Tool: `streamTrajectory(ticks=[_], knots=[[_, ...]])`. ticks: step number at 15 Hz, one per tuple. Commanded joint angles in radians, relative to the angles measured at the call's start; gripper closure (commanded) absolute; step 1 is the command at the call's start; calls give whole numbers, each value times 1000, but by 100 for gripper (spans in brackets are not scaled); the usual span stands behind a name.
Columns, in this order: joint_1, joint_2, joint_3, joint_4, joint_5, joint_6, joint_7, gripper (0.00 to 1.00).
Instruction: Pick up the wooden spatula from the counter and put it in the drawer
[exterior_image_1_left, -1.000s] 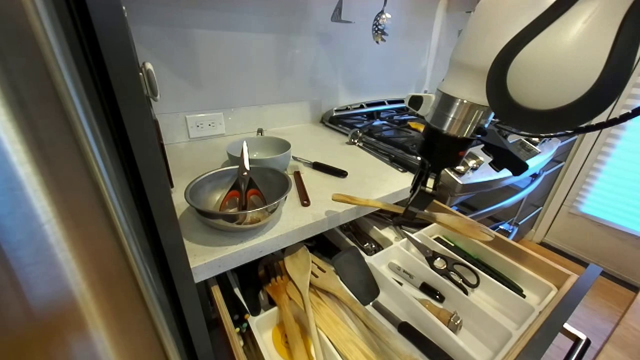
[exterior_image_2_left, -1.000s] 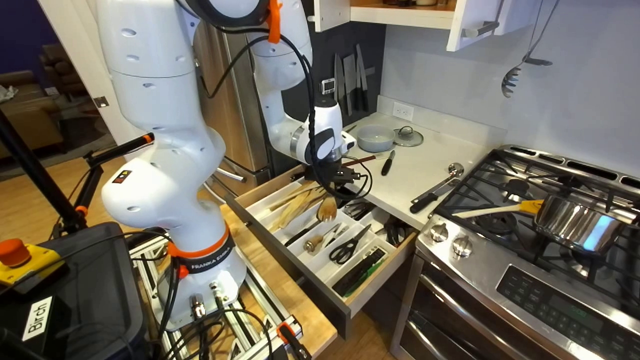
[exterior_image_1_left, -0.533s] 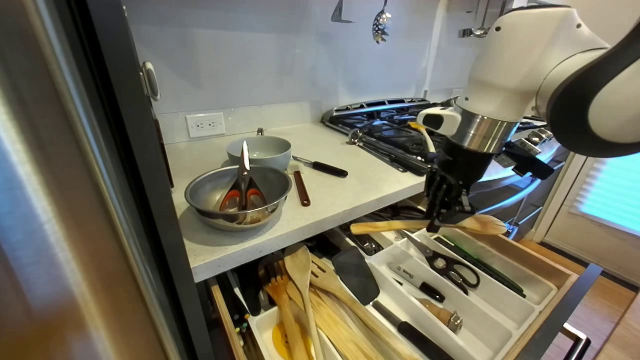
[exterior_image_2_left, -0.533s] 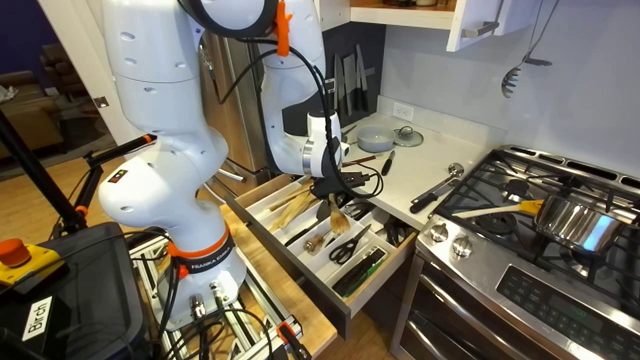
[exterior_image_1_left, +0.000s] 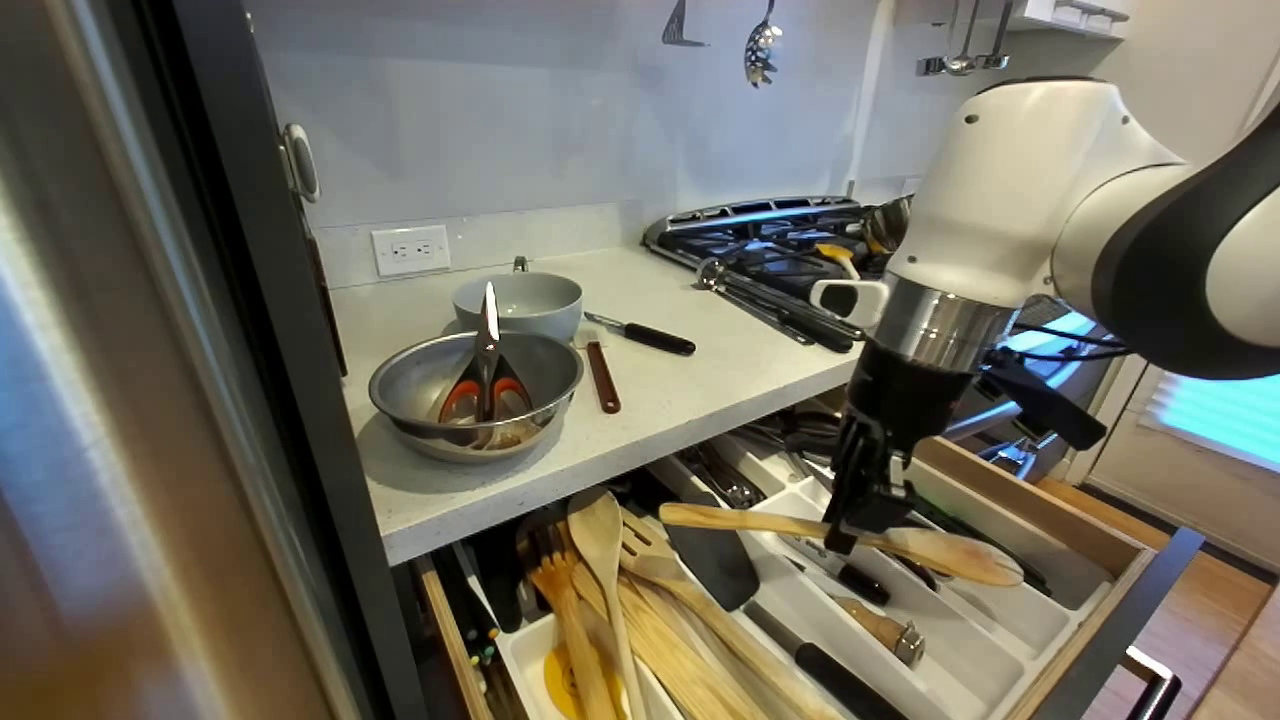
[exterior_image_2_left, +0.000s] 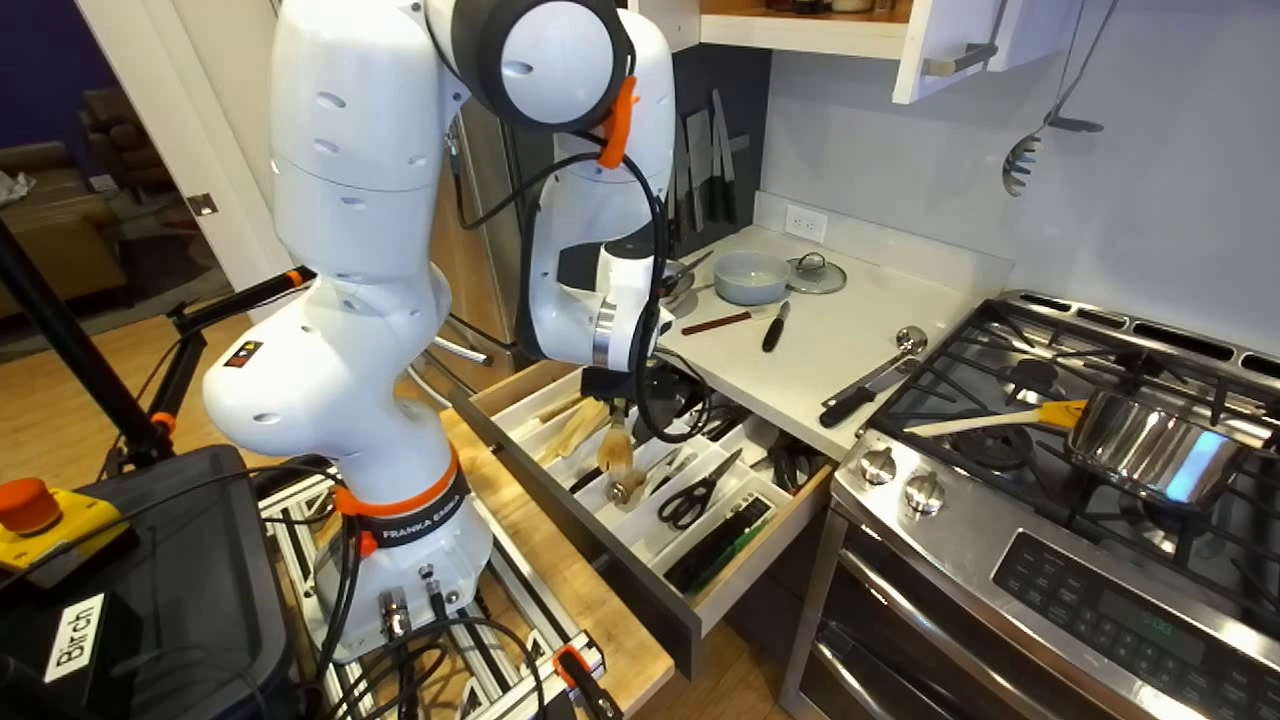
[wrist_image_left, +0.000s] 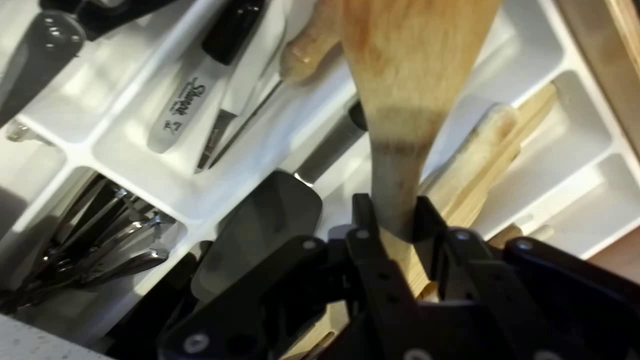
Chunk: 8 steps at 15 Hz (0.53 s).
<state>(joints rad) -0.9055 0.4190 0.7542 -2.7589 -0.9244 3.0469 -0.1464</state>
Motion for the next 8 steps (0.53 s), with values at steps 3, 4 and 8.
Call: streamTrajectory(ticks=[3,4,8], knots=[[108,13,-12,3,57,0,178,76],[137,16,-17,5,66,0,214,76],[161,18,-32,9,75,0,244,76]])
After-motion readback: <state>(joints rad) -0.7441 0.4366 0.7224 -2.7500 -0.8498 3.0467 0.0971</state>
